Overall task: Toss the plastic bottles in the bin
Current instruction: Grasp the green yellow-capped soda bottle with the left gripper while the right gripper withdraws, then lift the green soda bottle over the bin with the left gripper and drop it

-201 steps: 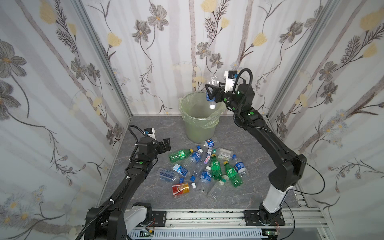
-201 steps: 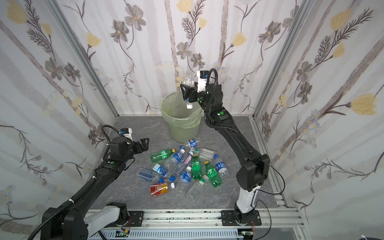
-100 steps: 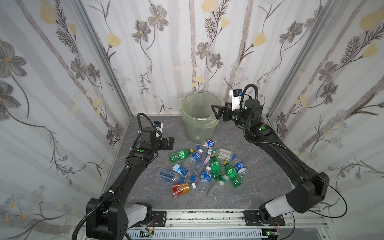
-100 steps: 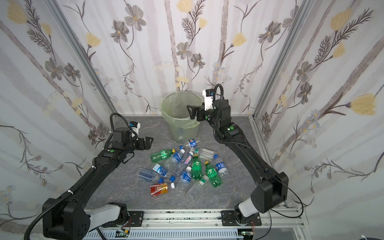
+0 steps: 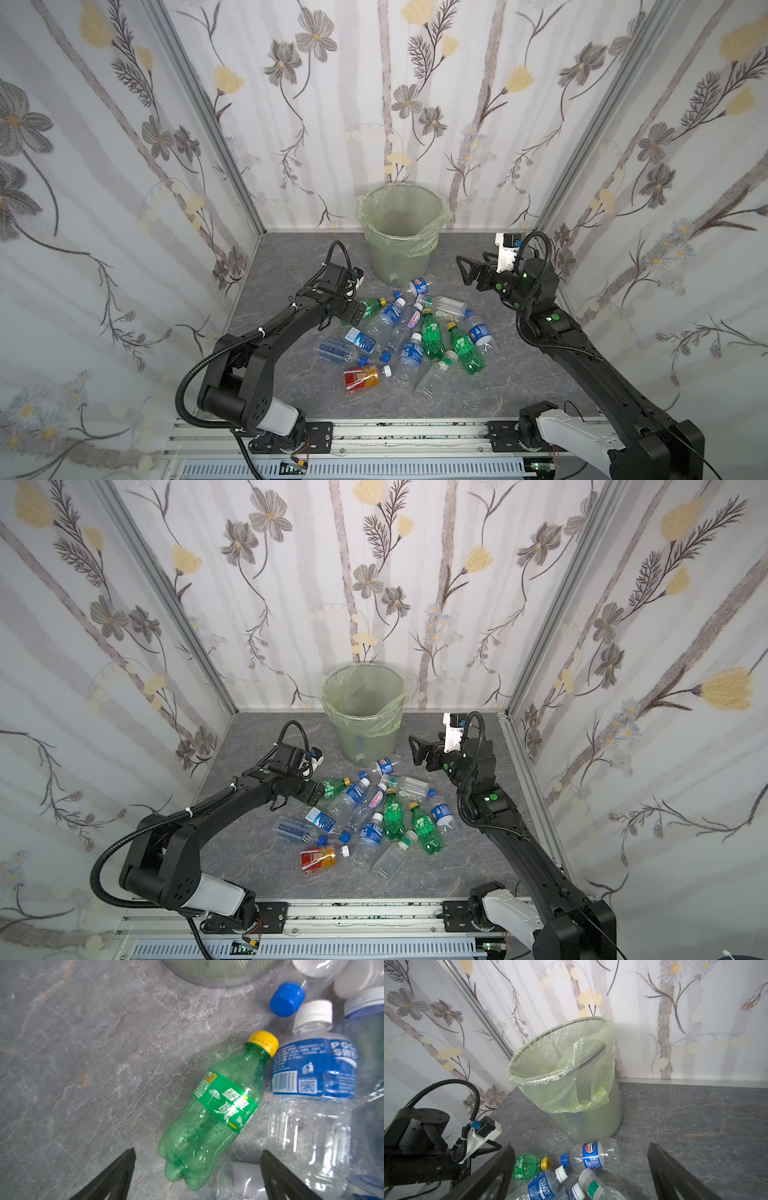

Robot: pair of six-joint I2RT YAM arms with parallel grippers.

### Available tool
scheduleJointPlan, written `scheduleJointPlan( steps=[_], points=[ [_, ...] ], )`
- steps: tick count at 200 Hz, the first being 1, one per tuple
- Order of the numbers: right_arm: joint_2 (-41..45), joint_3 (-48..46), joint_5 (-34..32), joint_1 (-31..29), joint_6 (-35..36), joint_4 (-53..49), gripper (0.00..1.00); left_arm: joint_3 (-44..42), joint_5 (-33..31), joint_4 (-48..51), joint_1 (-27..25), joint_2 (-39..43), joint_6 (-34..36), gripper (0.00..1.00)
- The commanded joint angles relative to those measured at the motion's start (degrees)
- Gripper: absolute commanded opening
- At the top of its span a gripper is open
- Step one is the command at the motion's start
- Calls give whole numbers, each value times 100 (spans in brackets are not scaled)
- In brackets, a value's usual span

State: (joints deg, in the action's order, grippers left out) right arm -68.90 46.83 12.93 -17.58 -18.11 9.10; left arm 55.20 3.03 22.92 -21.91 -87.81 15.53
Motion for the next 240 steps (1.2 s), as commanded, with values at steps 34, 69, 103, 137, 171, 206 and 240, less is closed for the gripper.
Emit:
scheduleJointPlan(
  steps=[34, 69, 103, 137, 171, 206, 240],
  points=[
    [26, -148, -48, 115, -88, 416, 100, 376, -136, 45, -106, -846, 389, 92],
    [34, -243, -134, 133, -122, 461, 100, 564, -243, 20, -96, -1292, 385, 83],
    [9, -319, -354, 193, -243, 339, 100, 626, -323, -44, -60, -1393, 312, 65],
    [17, -323, -469, 260, -281, 300, 99, 523, -433, -175, 23, -1066, 119, 55],
    [-17, -323, -636, 273, -281, 128, 99, 326, -479, -305, 126, -374, -283, 54],
    [-113, -323, -857, 302, -321, -284, 98, 205, -376, -341, 242, 664, -864, 54],
    [-174, -321, -906, 307, -412, -444, 98, 444, -347, -373, 325, 1716, -1459, 55]
  ],
)
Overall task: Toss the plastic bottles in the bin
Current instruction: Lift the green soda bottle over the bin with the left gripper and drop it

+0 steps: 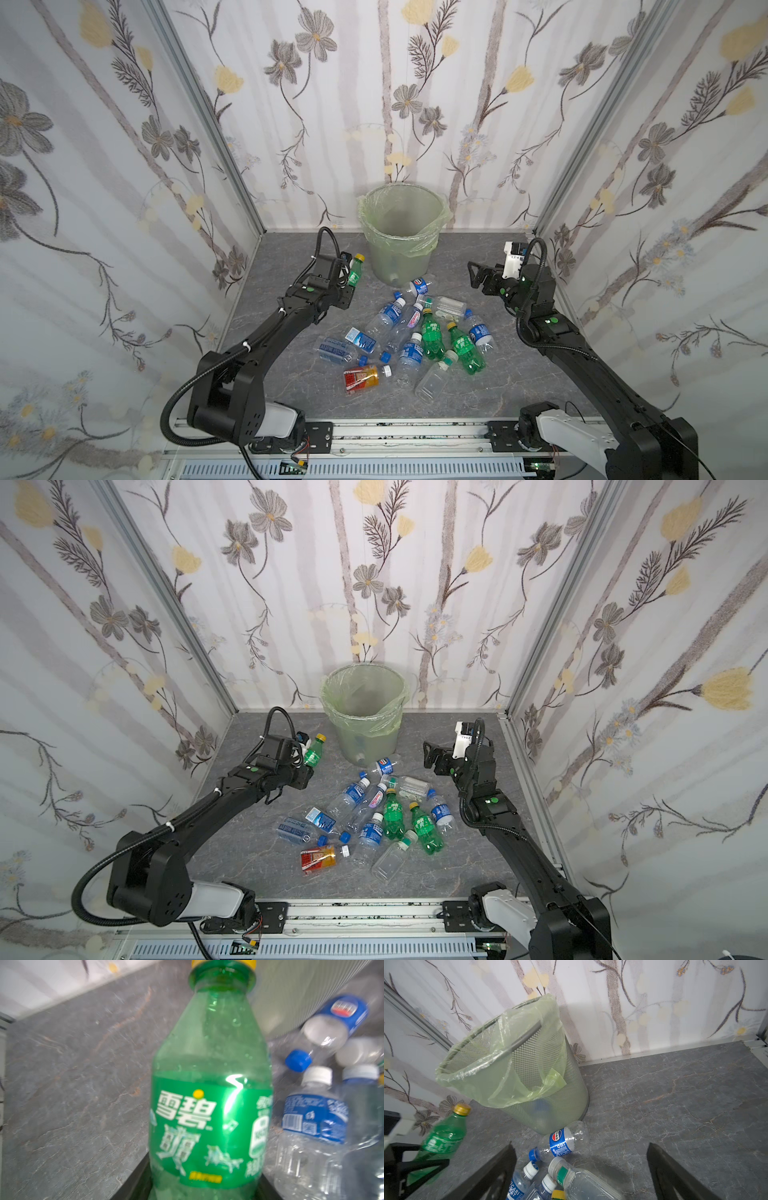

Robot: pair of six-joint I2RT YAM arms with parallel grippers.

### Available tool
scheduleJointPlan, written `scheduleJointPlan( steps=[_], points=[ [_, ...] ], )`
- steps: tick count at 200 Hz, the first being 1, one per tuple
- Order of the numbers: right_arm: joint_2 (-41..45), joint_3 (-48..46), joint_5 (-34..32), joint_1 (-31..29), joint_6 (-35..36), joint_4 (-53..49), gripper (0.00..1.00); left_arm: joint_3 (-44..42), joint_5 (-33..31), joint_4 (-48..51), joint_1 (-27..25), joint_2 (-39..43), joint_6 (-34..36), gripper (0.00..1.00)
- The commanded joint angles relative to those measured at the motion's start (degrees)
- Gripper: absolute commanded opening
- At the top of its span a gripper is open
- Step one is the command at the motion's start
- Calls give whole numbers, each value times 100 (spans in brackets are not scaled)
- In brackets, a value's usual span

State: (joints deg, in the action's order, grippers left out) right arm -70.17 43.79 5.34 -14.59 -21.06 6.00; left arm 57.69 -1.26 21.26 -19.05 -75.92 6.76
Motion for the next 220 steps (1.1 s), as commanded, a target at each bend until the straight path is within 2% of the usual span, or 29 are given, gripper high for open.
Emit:
scheduleJointPlan(
  steps=[1, 25, 53, 92, 104, 119, 130, 148, 169, 197, 220],
  points=[
    [-48, -19, -148, 13, -122, -134, 98, 205, 95, -208, 36, 553, -594, 55],
    [-93, -187, -110, 8, -152, -184, 97, 756, 300, -218, 36, 824, -918, 54],
    [-128, -211, -147, 8, -187, -304, 96, 1910, 725, -231, -30, 407, -1135, 54],
    [-42, -246, -233, 0, -245, -519, 95, 4306, 1160, -202, -219, -1601, -1525, 56],
    [-14, -228, -358, 0, -273, -710, 95, 5054, 1218, -156, -265, -2260, -1706, 65],
    [19, -205, -474, 10, -267, -1012, 95, 5760, 1478, -34, -284, -2907, -1797, 88],
    [45, -193, -557, 9, -267, -1232, 95, 6082, 1496, 58, -301, -3192, -1874, 92],
    [56, -209, -577, 16, -280, -1570, 95, 6120, 1483, 89, -299, -3257, -1924, 95],
    [13, -288, -610, 18, -354, -1901, 95, 5822, 1320, 89, -289, -2964, -1836, 96],
    [-111, -490, -569, 48, -494, -2107, 94, 5095, 1141, 89, -169, -2262, -1729, 99],
    [-362, -625, -334, 63, -634, -2202, 91, 4175, 1060, 89, -45, -1563, -1615, 100]
  ],
)
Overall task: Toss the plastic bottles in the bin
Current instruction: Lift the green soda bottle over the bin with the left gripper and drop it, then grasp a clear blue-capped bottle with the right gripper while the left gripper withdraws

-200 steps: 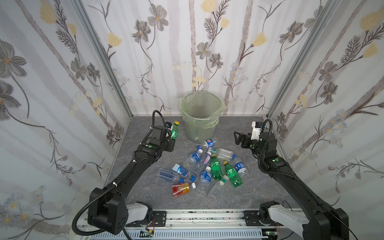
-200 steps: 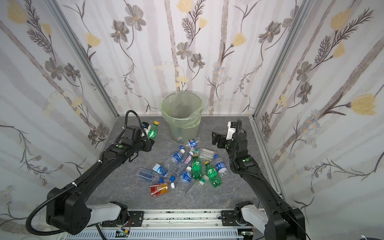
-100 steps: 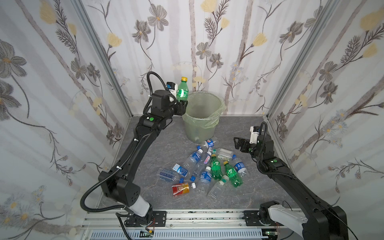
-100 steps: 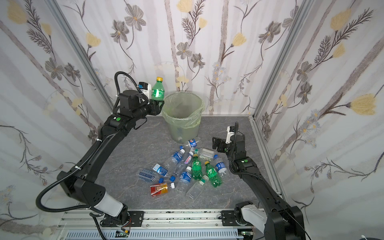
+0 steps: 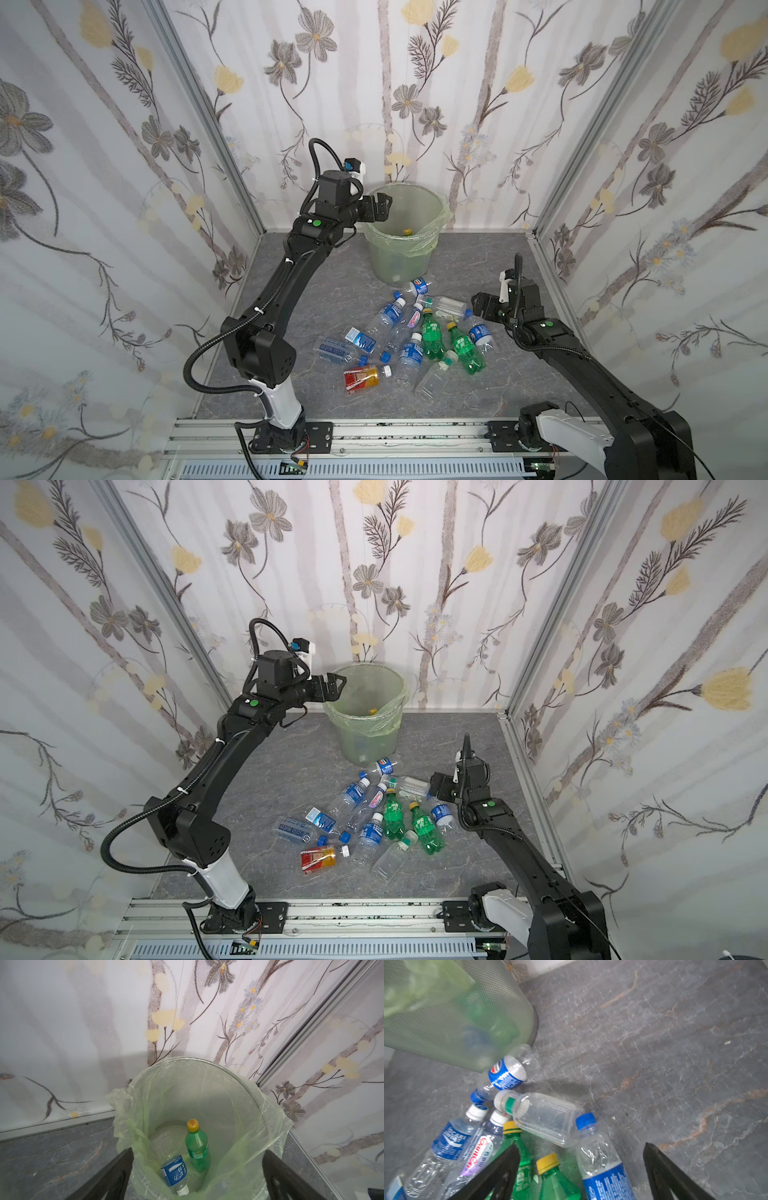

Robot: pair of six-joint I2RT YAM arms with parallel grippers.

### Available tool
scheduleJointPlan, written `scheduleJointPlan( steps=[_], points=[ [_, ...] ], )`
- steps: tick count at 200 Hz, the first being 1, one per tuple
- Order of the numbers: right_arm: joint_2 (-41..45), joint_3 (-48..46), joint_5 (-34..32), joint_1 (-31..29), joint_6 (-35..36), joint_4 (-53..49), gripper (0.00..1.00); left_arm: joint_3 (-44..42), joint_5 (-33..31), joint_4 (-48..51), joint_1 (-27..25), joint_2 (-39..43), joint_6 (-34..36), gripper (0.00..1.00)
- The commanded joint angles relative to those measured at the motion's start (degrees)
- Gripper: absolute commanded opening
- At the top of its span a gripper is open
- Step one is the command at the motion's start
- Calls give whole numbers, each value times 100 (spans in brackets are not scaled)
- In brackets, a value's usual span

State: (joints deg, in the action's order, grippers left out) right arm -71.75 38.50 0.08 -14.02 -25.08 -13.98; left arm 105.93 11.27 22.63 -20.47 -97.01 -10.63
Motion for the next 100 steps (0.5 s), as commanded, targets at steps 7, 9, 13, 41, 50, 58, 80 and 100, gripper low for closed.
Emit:
scheduleJointPlan(
  steps=[7, 9, 13, 41, 50, 58, 80, 100],
  points=[
    [-293, -153, 273, 9, -293, -219, 90, -996, -226, -56, 122, 784, 158, 100],
    [-309, -168, 298, 6, -306, -219, 90, -1083, -240, -53, 135, 854, 165, 100],
    [-365, -204, 327, 5, -333, -219, 90, -1294, -281, -57, 153, 996, 172, 100],
    [-621, -428, 475, 11, -451, -86, 88, -2748, -548, -58, 254, 1939, 155, 100],
    [-706, -431, 508, 7, -459, -55, 86, -3123, -594, -57, 295, 2212, 139, 100],
    [-795, -427, 526, 5, -458, -46, 85, -3561, -652, -66, 346, 2437, 120, 100],
    [-1033, -435, 572, 5, -488, -19, 81, -4307, -840, -62, 453, 2992, 40, 100],
    [-1235, -485, 590, -16, -511, 49, 78, -4716, -865, -68, 538, 3369, -26, 100]
  ],
)
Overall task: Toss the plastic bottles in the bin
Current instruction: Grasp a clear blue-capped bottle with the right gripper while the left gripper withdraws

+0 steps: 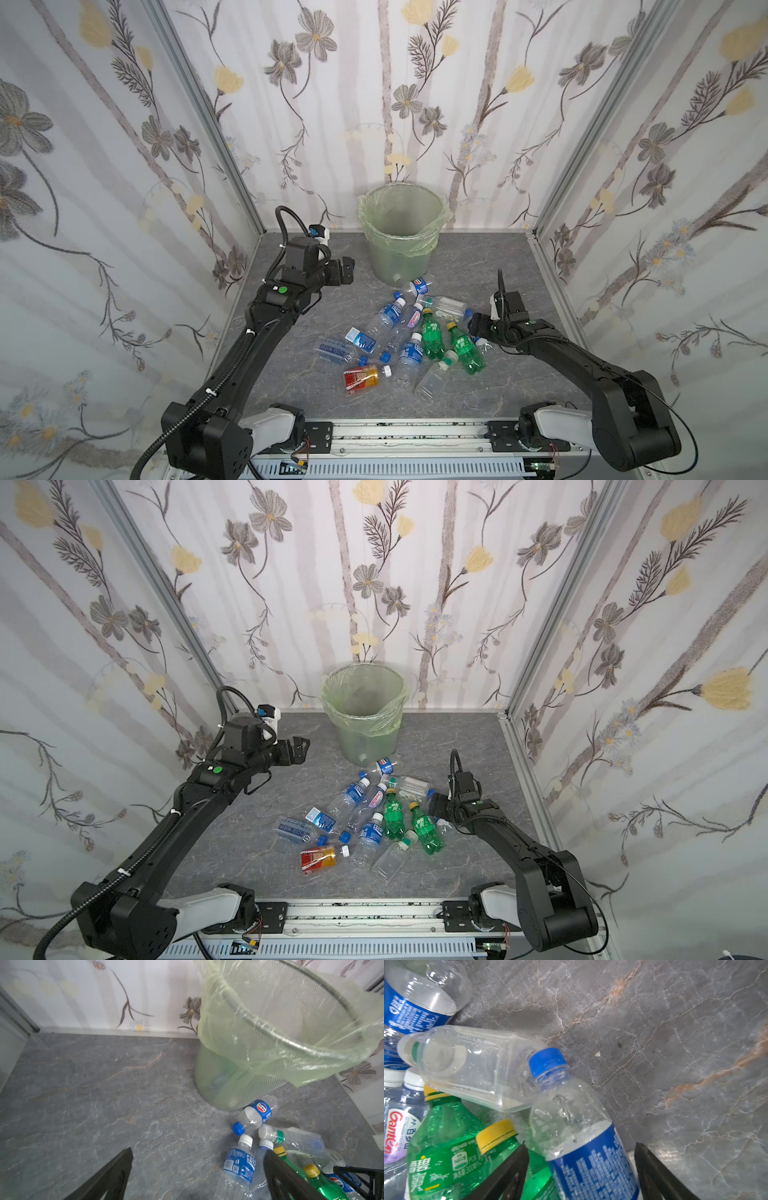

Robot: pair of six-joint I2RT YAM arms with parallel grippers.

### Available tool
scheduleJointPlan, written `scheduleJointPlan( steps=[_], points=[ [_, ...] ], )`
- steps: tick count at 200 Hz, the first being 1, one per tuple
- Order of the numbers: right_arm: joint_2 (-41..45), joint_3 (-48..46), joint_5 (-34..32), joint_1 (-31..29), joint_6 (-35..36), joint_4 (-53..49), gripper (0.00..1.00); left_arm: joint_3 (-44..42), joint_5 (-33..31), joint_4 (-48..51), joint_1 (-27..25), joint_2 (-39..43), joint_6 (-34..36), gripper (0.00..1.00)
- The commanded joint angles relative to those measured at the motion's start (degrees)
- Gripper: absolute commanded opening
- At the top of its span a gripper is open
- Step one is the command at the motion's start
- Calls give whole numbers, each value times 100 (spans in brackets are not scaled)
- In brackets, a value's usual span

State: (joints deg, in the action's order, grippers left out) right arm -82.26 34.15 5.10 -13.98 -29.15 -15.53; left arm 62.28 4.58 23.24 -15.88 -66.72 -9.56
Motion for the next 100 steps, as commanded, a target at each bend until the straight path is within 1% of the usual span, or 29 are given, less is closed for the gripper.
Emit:
scheduleJointPlan(
  steps=[1, 7, 27, 57, 78, 100],
  points=[
    [-194, -54, 87, -23, -107, 206, 78, -367, -195, -128, 86, 351, -138, 100],
    [-242, -66, 91, -27, -109, 246, 77, -434, -201, -121, 101, 422, -164, 100],
    [-393, -132, 52, -44, -117, 353, 73, -555, -216, -119, 157, 584, -178, 100],
    [-321, -239, -167, -42, -223, 476, 60, -551, -279, -124, 199, 592, -139, 100],
    [-12, -231, -441, -44, -217, 438, 55, -520, -331, -139, 225, 509, -132, 100],
    [589, -131, -673, -44, -9, 433, 49, -524, -312, -136, 234, 391, -205, 100]
  ],
)
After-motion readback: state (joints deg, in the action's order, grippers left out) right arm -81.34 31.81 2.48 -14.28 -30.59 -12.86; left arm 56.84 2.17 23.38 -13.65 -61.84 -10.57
